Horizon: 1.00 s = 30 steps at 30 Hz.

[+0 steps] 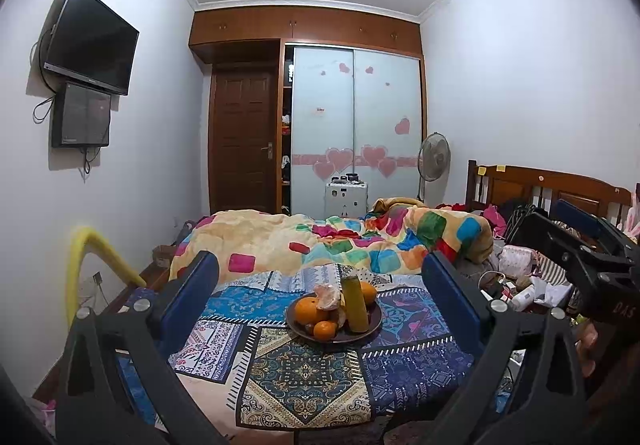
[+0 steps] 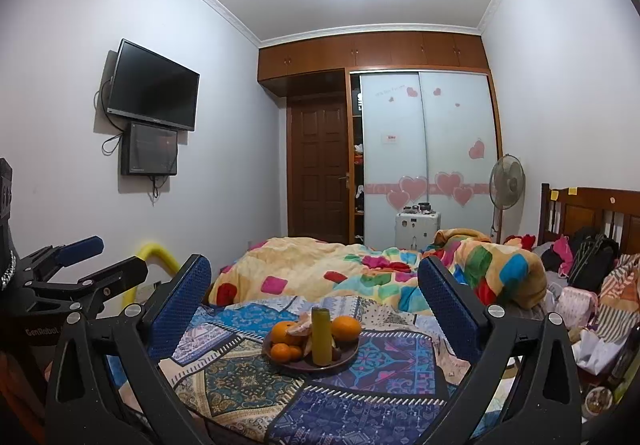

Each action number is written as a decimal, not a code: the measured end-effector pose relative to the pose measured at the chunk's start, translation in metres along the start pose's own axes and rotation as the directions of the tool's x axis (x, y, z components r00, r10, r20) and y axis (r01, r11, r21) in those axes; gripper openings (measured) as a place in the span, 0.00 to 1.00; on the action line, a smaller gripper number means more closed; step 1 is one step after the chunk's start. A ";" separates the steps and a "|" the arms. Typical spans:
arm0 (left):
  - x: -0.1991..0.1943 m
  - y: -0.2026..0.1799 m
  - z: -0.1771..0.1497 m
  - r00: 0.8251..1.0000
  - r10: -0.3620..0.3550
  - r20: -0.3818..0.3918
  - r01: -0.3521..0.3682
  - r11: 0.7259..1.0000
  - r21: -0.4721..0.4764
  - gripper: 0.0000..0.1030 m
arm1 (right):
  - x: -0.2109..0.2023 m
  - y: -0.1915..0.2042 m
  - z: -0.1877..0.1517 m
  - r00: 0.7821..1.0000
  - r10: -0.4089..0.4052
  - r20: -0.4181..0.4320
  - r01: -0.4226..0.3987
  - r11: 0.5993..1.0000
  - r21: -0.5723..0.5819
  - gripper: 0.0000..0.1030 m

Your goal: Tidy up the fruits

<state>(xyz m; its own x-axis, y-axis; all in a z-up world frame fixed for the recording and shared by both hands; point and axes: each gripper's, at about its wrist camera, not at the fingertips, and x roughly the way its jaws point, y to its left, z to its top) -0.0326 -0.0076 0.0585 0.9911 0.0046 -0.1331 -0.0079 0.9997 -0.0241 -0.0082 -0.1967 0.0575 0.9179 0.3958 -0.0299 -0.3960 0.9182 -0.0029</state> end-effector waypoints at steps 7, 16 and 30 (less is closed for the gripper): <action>0.002 -0.002 -0.003 1.000 -0.005 -0.008 0.005 1.000 0.005 1.00 | 0.002 -0.001 -0.002 1.000 -0.005 -0.006 0.005 1.000 0.003 1.00; 0.003 -0.004 -0.003 1.000 -0.011 -0.014 0.011 1.000 0.007 1.00 | 0.002 -0.003 -0.001 1.000 -0.010 -0.010 0.010 1.000 0.006 1.00; 0.011 -0.006 -0.005 0.999 -0.024 -0.032 0.024 1.000 0.000 1.00 | 0.003 -0.008 -0.004 1.000 -0.012 -0.016 0.012 1.000 0.019 1.00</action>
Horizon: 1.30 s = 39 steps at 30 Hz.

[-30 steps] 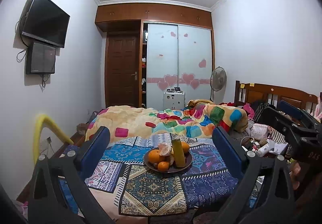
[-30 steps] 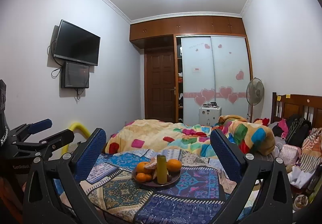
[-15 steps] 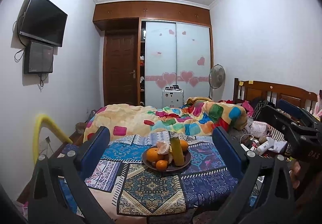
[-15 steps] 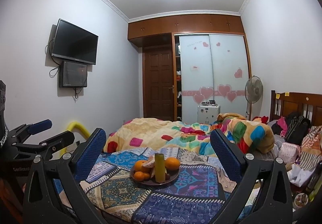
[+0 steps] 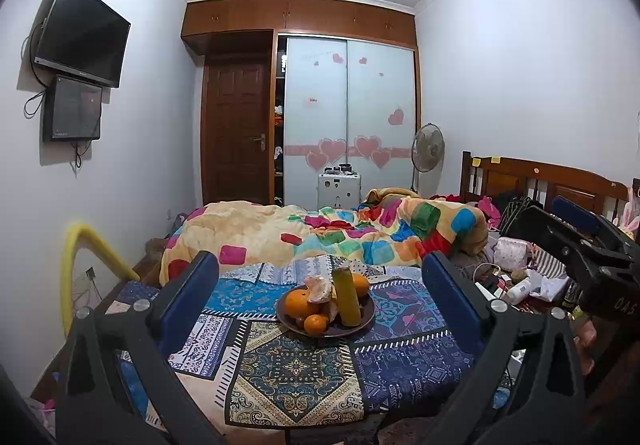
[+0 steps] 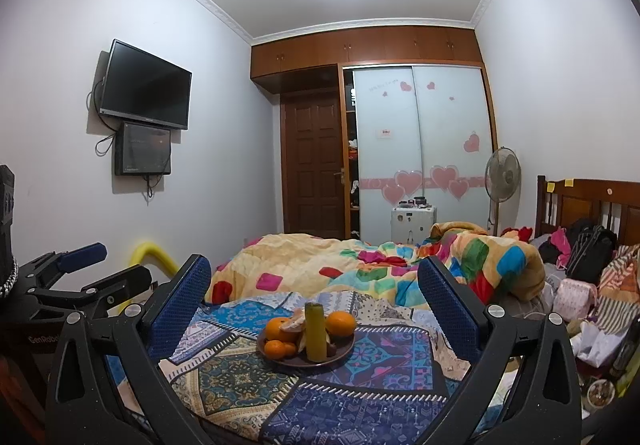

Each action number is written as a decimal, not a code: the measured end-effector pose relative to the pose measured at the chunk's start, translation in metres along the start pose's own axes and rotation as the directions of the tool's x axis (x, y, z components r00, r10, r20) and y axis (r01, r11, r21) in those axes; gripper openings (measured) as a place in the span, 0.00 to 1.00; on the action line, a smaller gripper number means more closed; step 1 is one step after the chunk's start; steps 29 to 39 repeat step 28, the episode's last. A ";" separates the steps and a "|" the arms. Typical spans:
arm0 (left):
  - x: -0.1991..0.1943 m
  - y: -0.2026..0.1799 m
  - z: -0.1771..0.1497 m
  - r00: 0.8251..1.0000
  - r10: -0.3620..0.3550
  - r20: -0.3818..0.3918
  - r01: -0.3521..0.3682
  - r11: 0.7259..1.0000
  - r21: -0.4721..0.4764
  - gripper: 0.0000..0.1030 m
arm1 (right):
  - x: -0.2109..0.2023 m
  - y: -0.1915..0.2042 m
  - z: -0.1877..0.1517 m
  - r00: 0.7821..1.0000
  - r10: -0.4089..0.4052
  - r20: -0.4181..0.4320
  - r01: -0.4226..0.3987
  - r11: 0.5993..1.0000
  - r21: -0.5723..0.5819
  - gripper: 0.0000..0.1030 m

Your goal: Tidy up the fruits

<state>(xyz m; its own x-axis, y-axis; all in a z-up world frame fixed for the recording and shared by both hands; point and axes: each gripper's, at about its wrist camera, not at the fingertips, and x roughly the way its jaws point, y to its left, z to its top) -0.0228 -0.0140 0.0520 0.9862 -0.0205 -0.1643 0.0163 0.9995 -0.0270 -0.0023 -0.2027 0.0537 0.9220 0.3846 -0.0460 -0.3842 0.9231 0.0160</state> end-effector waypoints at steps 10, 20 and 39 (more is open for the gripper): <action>0.003 0.000 -0.001 1.000 -0.008 -0.011 0.008 1.000 0.004 1.00 | 0.000 -0.001 0.000 1.000 0.001 0.000 -0.001 1.000 0.003 1.00; 0.008 0.001 -0.001 1.000 -0.014 -0.021 0.014 1.000 0.003 1.00 | 0.002 -0.002 0.000 1.000 0.000 -0.002 0.000 1.000 0.006 1.00; 0.010 0.004 -0.002 0.999 -0.018 -0.031 0.018 1.000 -0.007 1.00 | 0.008 -0.002 -0.003 1.000 0.012 -0.025 -0.011 1.000 0.021 1.00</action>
